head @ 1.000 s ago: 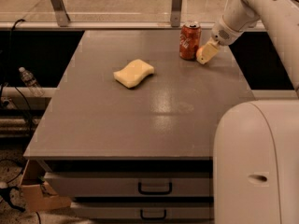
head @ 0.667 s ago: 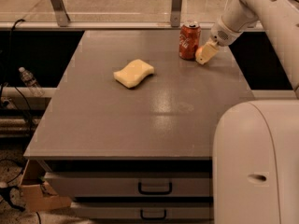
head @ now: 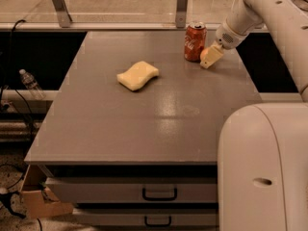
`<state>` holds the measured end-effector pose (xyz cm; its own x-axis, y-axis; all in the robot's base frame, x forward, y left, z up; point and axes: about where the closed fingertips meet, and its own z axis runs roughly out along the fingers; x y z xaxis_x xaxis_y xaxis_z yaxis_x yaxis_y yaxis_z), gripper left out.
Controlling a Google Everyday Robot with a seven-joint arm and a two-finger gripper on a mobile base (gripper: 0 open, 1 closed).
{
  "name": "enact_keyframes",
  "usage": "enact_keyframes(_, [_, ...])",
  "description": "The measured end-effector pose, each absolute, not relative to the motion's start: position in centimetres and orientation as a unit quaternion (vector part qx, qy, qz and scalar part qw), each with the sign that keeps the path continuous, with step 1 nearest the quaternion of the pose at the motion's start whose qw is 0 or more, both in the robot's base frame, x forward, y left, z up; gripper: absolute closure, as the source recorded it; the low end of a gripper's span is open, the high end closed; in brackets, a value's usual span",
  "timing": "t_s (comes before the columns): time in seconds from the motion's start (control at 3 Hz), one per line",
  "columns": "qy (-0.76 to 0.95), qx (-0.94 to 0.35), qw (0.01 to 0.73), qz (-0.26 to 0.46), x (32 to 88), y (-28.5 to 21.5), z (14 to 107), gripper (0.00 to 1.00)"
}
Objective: Move orange near coke can
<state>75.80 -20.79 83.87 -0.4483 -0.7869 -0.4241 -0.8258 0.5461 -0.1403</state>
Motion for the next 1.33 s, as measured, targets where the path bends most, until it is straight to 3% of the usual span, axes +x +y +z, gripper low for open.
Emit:
enact_keyframes(0.33, [0.85, -0.475, 0.224, 0.045, 75.9, -20.6, 83.5, 0.0])
enact_keyframes(1.33, [0.837, -0.481, 0.258, 0.045, 72.8, -22.5, 87.1, 0.0])
